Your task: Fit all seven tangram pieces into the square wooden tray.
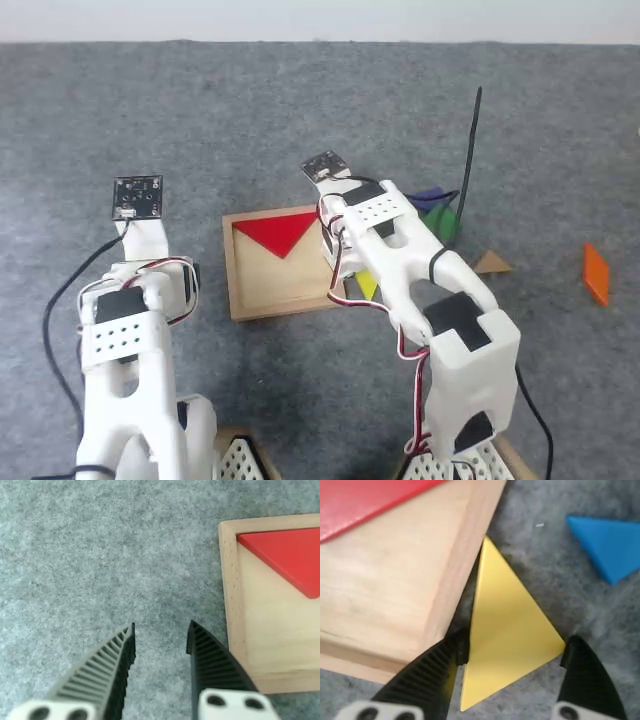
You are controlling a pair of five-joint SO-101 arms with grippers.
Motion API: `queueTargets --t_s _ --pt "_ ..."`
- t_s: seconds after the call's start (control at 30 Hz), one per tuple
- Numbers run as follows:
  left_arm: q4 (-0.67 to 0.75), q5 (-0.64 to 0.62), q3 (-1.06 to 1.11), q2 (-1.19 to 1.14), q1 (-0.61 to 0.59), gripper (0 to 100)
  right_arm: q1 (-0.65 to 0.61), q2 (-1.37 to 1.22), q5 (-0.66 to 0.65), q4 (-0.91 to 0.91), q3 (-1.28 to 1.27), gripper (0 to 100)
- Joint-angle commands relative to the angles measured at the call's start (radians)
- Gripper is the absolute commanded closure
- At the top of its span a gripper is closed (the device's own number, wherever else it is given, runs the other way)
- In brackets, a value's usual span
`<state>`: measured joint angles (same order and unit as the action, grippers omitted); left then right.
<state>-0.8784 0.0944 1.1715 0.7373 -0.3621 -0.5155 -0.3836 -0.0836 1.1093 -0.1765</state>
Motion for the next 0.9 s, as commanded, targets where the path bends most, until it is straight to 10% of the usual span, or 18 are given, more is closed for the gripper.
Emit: queueTargets --t_s 0.0,0.87 --pt "0.000 -0.003 -0.010 0.005 0.002 83 -0.004 0.070 0.017 0.044 0.009 72.9" --pt "0.000 -0.005 -0.010 0.003 0.002 83 -0.016 0.054 0.034 0.015 -0.023 61.5"
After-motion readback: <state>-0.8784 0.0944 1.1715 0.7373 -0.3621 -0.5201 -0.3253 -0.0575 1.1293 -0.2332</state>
